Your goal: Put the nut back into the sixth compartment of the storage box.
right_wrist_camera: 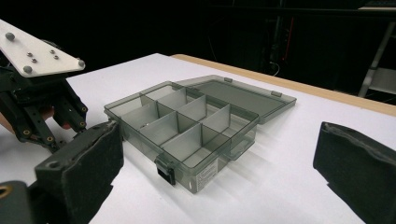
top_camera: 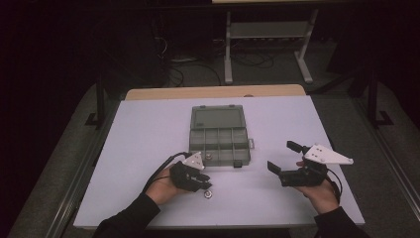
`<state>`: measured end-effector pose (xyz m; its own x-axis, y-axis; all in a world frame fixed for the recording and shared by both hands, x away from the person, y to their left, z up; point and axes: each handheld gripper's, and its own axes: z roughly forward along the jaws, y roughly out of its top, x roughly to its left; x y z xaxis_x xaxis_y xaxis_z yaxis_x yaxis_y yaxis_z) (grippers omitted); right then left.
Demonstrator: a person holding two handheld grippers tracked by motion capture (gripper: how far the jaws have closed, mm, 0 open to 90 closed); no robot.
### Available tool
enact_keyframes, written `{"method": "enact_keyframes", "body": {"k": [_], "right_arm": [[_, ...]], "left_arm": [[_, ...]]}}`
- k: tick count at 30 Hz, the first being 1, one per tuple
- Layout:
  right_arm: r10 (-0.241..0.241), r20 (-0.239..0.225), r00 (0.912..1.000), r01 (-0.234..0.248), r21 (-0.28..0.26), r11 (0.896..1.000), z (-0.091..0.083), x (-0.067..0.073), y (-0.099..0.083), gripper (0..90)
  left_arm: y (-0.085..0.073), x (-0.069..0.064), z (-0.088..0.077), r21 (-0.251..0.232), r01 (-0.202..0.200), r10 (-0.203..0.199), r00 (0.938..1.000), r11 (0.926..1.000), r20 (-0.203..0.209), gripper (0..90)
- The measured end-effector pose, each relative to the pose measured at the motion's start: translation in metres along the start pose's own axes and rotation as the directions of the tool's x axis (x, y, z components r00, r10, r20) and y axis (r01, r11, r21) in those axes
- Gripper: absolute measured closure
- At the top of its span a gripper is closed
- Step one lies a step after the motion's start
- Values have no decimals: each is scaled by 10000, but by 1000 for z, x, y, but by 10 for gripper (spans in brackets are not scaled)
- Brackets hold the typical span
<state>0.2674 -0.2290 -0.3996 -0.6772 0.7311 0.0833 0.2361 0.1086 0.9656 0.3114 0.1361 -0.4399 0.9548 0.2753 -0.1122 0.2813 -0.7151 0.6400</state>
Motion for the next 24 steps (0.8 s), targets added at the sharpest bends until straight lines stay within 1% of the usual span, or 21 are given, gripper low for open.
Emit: {"method": "enact_keyframes", "body": {"k": [1, 3, 10, 12, 16, 18, 20, 21, 24], "right_arm": [[76, -10, 10000, -76, 1, 10000, 0, 1, 0, 10], [-2, -3, 10000, 2, -2, 10000, 0, 0, 0, 10], [-25, -16, 10000, 25, -13, 10000, 0, 0, 0, 10], [-22, -18, 10000, 22, -19, 10000, 0, 0, 0, 10], [-11, -16, 10000, 11, -15, 10000, 0, 0, 0, 10], [-5, -25, 10000, 5, -11, 10000, 1, 0, 0, 10], [-2, -22, 10000, 2, -14, 10000, 1, 0, 0, 10], [-9, -23, 10000, 9, -8, 10000, 1, 0, 0, 10], [-3, -17, 10000, 3, -15, 10000, 1, 0, 0, 10]], "left_arm": [[0, 0, 0, 1, 22, -22, 10000, 10000, 13, 706], [0, 1, 0, -24, 108, -107, 9999, 9999, 58, 706], [0, 1, -2, 33, 49, -49, 10000, 10000, -2, 706], [1, 1, -3, -55, 111, -111, 9999, 9999, 64, 706], [3, 1, -9, -192, 104, -103, 9999, 9998, 57, 707], [4, 0, -11, -311, 320, -317, 9994, 9990, 111, 707], [6, 1, -15, -438, 344, -338, 9993, 9985, 141, 707], [7, 1, -16, -497, 416, -407, 9990, 9979, 185, 707], [9, 2, -20, -566, 533, -522, 9984, 9970, 209, 707]]}}
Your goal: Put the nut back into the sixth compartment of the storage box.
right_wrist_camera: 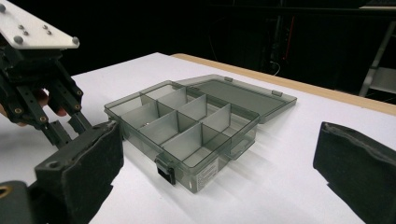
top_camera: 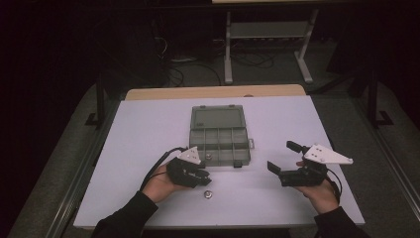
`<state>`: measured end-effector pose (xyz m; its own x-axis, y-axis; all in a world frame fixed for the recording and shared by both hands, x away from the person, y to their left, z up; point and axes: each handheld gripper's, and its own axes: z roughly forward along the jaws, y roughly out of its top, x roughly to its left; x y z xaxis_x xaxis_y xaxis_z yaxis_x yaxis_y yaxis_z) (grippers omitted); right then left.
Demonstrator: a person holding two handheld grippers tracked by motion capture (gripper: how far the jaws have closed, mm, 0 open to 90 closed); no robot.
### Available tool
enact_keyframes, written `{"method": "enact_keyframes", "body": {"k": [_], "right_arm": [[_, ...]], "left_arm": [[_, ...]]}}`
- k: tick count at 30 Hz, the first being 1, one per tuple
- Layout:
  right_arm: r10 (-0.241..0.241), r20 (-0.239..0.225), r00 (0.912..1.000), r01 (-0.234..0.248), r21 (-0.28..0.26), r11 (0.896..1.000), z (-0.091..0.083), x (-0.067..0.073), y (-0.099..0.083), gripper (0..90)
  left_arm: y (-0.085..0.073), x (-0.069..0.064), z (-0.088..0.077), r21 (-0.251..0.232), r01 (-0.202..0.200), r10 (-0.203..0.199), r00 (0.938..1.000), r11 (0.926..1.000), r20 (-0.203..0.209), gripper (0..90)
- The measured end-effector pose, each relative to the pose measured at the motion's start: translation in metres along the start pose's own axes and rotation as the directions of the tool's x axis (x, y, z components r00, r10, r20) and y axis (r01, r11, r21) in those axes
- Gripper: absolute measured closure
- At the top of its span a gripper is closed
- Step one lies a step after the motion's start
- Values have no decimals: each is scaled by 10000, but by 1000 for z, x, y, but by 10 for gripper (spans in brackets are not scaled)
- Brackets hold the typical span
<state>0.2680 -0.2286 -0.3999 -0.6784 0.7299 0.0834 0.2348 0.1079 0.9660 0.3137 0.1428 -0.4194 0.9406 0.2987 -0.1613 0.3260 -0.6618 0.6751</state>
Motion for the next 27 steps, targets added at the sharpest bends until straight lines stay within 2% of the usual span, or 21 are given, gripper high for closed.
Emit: {"method": "enact_keyframes", "body": {"k": [4, 12, 14, 17, 27], "right_arm": [[38, -5, 10000, -38, 19, 10000, 0, 1, 0, 10], [-38, 24, 10000, 38, -22, 10000, -1, 0, 0, 10], [161, 27, 9999, -161, 41, 9999, -1, 1, 0, 10], [-37, 30, 10000, 36, 12, 10000, -1, 0, 0, 10], [18, 43, 10000, -18, 17, 10000, -1, 1, 0, 10]], "left_arm": [[6, 1, -6, -151, 134, -134, 9999, 9998, 15, 707], [20, 3, -14, -246, 80, -84, 9998, 9997, -157, 707], [23, 4, -16, -267, 82, -88, 9997, 9996, -225, 707], [29, 5, -17, -300, 79, -87, 9996, 9995, -256, 707], [42, 15, -24, -343, 200, -215, 9988, 9992, -434, 706]]}}
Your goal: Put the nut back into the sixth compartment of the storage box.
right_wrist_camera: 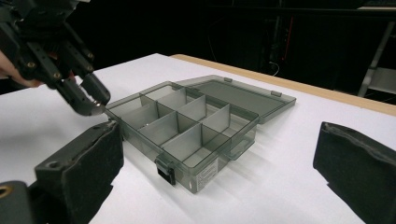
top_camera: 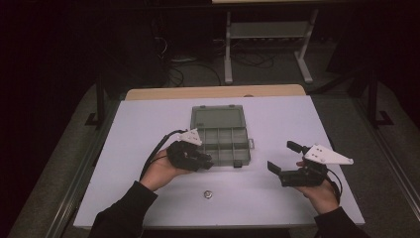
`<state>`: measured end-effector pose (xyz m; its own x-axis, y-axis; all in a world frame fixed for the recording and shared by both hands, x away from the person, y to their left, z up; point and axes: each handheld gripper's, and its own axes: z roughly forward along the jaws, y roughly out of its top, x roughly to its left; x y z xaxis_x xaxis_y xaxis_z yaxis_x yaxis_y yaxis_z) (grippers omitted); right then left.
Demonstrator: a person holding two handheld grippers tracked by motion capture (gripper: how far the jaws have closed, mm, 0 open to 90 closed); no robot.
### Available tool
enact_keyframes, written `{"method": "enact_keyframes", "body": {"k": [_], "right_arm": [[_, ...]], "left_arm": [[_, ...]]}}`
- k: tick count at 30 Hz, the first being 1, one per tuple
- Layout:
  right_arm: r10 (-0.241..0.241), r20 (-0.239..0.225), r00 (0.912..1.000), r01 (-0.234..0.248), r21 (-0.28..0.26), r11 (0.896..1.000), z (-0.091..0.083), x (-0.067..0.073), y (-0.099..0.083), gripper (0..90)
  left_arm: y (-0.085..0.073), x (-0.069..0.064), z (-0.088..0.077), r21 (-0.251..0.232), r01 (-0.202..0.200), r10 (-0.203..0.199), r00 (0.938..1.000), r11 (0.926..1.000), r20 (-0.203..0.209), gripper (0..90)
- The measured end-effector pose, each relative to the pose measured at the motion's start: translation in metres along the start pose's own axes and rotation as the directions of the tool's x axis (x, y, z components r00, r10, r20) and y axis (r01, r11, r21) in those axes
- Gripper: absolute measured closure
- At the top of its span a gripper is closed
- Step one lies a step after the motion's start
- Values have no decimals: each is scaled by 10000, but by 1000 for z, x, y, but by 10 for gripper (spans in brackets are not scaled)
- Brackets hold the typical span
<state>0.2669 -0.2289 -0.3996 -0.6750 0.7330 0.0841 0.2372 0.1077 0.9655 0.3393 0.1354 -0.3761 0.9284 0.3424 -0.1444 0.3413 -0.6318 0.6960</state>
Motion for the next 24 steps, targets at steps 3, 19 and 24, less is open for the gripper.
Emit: {"method": "enact_keyframes", "body": {"k": [3, 19, 24], "right_arm": [[-9, -2, 10000, 9, -21, 10000, 0, 0, 0, 10], [63, -5, 10000, -63, 9, 10000, 0, -1, 0, 10], [89, -8, 10000, -89, -8, 10000, 1, -1, 0, 10]], "left_arm": [[4, 4, -2, -171, 101, -102, 9999, 9998, -93, 707], [14, 31, 15, -230, 337, -351, 9975, 9992, -610, 707], [13, 37, 25, -151, 429, -439, 9968, 9990, -673, 706]]}}
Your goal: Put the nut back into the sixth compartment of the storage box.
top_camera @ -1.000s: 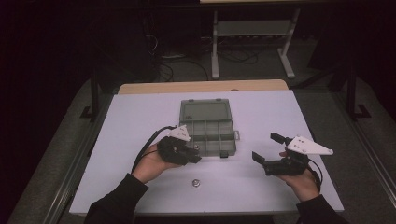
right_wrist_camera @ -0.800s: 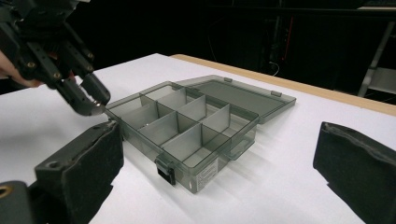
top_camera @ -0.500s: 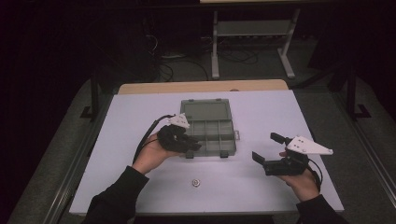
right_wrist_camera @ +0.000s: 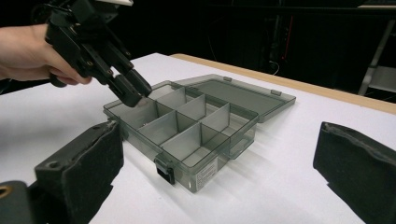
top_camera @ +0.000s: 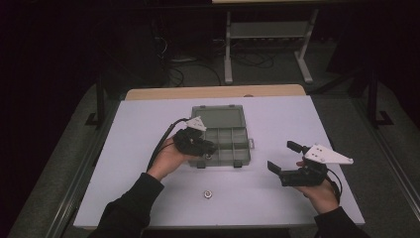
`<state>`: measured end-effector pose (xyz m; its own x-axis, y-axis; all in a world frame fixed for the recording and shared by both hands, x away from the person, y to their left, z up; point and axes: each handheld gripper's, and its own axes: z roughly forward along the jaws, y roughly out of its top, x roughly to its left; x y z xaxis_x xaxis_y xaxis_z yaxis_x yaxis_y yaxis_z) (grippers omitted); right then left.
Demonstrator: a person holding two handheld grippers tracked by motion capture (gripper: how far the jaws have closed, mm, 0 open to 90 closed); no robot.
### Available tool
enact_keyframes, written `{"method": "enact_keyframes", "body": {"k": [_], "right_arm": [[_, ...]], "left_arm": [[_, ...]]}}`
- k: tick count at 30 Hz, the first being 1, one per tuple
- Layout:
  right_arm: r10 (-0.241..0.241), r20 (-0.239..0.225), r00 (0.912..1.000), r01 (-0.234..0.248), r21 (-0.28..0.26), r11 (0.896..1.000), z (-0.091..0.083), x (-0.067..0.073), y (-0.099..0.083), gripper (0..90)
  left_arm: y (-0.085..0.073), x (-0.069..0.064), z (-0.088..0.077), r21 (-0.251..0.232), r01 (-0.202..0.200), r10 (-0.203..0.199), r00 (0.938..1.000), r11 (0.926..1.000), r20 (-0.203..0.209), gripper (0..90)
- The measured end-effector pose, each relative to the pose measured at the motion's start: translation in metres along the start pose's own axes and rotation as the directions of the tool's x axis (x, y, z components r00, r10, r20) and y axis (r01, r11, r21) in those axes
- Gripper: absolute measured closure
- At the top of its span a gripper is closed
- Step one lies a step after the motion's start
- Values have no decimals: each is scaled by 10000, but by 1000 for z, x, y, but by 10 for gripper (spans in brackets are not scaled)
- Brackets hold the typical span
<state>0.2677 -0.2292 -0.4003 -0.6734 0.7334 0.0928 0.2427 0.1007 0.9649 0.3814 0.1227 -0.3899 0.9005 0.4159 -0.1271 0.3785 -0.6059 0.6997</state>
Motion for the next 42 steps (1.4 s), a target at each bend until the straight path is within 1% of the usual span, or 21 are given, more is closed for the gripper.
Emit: {"method": "enact_keyframes", "body": {"k": [3, 7, 10, 14, 15, 17, 21, 24, 25, 26, 28, 29, 30, 32, 33, 36, 37, 38, 40, 41, 42], "right_arm": [[-3, -1, 10000, 3, 0, 10000, 0, 0, 0, 10], [-7, 5, 10000, 7, 1, 10000, 0, -1, 0, 10], [-9, -4, 10000, 9, -3, 10000, 0, -1, 0, 10], [1, -4, 10000, -1, -6, 10000, 0, -1, 0, 10], [-18, 3, 10000, 18, -6, 10000, 0, -1, 0, 10], [-34, 8, 10000, 34, 9, 10000, 0, -1, 0, 10], [11, -17, 10000, -11, -12, 10000, 0, -1, 0, 10], [10, -15, 10000, -10, -7, 10000, 0, -1, 0, 10], [6, -18, 10000, -6, -5, 10000, 0, -1, 0, 10], [-1, -18, 10000, 1, -4, 10000, 0, -1, 0, 10], [-4, -27, 10000, 4, -1, 10000, 0, -1, 0, 10], [-17, -32, 10000, 17, -1, 10000, 0, 0, 0, 10], [-15, -32, 10000, 15, -2, 10000, 0, 0, 0, 10], [-12, -36, 10000, 12, -8, 10000, 0, 0, 0, 10], [-13, -30, 10000, 13, 1, 10000, 0, -1, 0, 10], [-20, -27, 10000, 20, -8, 10000, 0, 0, 0, 10], [-21, -32, 10000, 21, 6, 10000, 0, 0, 0, 10], [-17, -30, 10000, 17, 4, 10000, 0, 0, 0, 10], [-39, -23, 10000, 39, 9, 10000, 0, 0, 0, 10], [-37, -29, 10000, 37, 11, 10000, 0, -1, 0, 10], [-21, -28, 10000, 21, -2, 10000, 0, 0, 0, 10]], "left_arm": [[-1, 2, 4, 74, 4, -4, 10000, 10000, -6, 706], [-2, 5, 11, 155, -117, 118, 9999, 9998, -51, 706], [-3, 7, 14, 367, -250, 253, 9997, 9990, -74, 706], [-3, 7, 15, 390, -210, 212, 9998, 9990, -64, 706], [-4, 7, 16, 341, -109, 112, 9999, 9994, -90, 706], [-5, 7, 16, 395, -83, 86, 9999, 9992, -68, 706], [-6, 8, 17, 646, -208, 211, 9998, 9977, -42, 706], [-6, 9, 18, 613, -189, 190, 9998, 9979, -2, 705], [-6, 8, 19, 493, -42, 43, 10000, 9988, -8, 704], [-7, 8, 18, 471, -31, 33, 10000, 9989, -52, 702], [-8, 8, 16, 372, -3, 2, 10000, 9993, 36, 694], [-8, 8, 15, 232, 59, -60, 10000, 9997, 66, 662], [-7, 8, 14, 248, 73, -74, 10000, 9997, 28, 627], [-7, 9, 11, 249, -114, 115, 9999, 9996, -53, 546], [-7, 8, 11, 80, 11, -10, 9999, 10000, -103, 505], [-5, 6, 7, -74, 21, -23, 9996, 10000, -270, 389], [-5, 5, 7, -106, 32, -35, 9995, 9999, -313, 330], [-4, 4, 6, -145, -70, 65, 9994, 9999, -355, 297], [-3, 3, 5, -146, 20, -24, 9995, 9999, -311, 181], [-3, 2, 5, -147, 151, -154, 9995, 9998, -258, 140], [-3, 1, 4, -130, 163, -165, 9997, 9998, -178, 115]]}}
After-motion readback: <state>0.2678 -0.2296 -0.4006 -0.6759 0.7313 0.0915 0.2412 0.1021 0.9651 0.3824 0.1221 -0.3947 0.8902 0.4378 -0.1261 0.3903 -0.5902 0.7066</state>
